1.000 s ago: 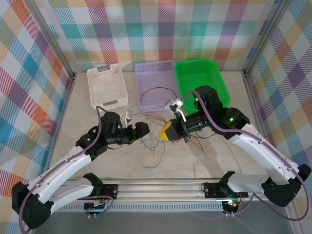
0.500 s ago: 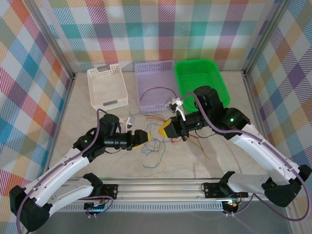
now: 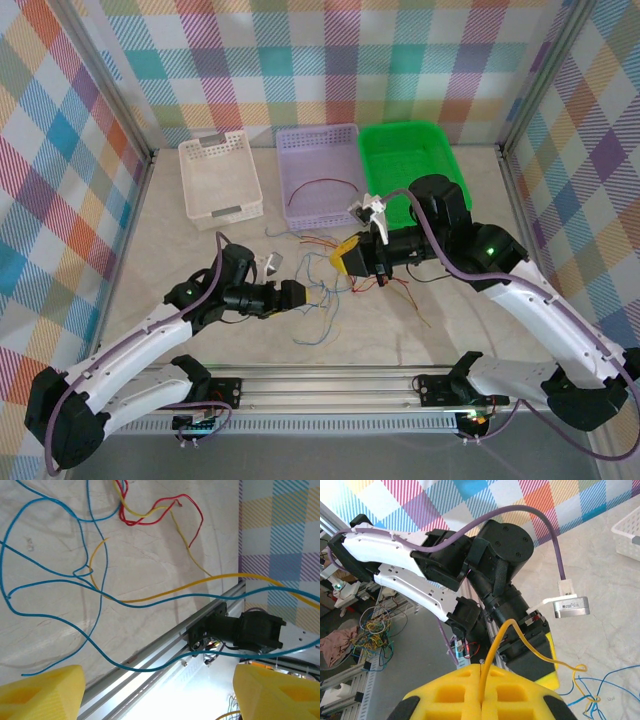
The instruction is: Untangle the cables
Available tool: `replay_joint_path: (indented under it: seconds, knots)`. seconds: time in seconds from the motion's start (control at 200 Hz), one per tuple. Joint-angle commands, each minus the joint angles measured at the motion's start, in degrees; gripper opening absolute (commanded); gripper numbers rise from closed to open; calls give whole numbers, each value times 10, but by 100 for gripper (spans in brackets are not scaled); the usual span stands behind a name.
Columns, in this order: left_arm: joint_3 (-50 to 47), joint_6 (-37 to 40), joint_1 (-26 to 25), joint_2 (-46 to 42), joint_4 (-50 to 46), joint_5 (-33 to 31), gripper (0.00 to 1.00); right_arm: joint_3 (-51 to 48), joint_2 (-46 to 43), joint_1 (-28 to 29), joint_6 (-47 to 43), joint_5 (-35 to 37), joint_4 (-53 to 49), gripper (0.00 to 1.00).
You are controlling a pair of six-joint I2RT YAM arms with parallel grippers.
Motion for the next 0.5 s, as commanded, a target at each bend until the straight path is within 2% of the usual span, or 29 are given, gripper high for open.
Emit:
replay_joint_path:
  seconds: [0.0, 0.065, 0.25, 0.495]
  knots:
    - [-14, 16, -12, -12, 48, 27, 78, 19, 5, 2, 1, -16, 19, 0]
    - [-22, 11, -20, -9, 89, 34, 79, 18, 7, 2, 5, -18, 23, 0]
    - [-32, 13, -48, 7, 133, 46, 78, 22, 13, 2, 10, -29, 27, 0]
    - [-28, 35, -66, 24, 109, 13, 78, 31, 17, 2, 13, -39, 28, 0]
